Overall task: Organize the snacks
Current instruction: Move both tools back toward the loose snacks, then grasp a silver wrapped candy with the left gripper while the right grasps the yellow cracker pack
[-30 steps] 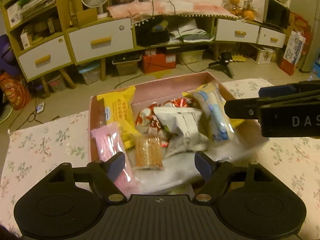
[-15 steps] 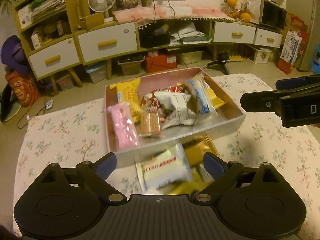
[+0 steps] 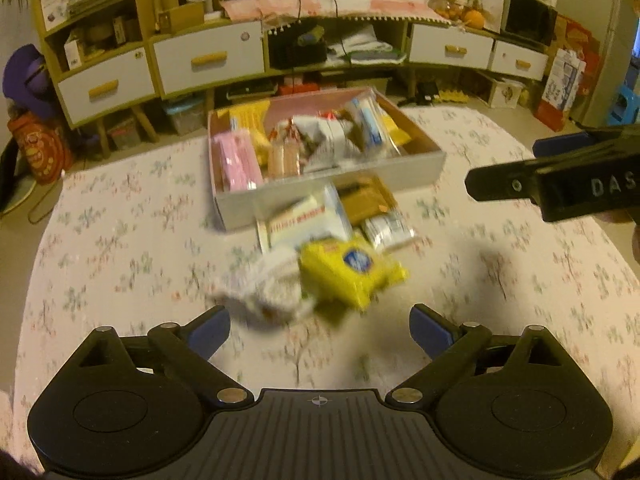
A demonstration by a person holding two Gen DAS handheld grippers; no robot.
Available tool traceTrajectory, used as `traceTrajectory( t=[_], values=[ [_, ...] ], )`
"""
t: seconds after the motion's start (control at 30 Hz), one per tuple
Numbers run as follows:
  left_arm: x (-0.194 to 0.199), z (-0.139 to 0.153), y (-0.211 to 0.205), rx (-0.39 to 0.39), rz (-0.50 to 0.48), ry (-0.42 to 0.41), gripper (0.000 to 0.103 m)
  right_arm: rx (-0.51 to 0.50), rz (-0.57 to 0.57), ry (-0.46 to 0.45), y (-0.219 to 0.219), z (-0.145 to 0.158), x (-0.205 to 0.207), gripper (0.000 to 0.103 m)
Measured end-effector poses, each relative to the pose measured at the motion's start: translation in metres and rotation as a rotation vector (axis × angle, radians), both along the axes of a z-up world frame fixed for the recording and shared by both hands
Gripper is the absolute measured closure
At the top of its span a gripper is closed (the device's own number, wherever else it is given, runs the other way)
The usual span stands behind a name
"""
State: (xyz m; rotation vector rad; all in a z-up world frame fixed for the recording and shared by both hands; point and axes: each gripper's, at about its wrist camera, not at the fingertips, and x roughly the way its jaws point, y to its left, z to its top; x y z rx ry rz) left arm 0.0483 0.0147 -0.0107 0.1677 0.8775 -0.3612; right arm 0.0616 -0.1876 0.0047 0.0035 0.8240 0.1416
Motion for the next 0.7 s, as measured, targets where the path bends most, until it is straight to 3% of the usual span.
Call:
traceTrajectory(
  t=[0.53,0.7],
  values=[
    [-0.049,-0.031,-0.012,0.031,-0.084,0.173,0.006,0.029,-0.09,0.205,-0.003,-0.038,-0.033,0.001],
    [-0.051,-0.041,-0.018,0.001,-0.102,0.253,0.006,0.019,-0.115,0.257,-0.003,-0.047,-0.031,0.001]
  ],
)
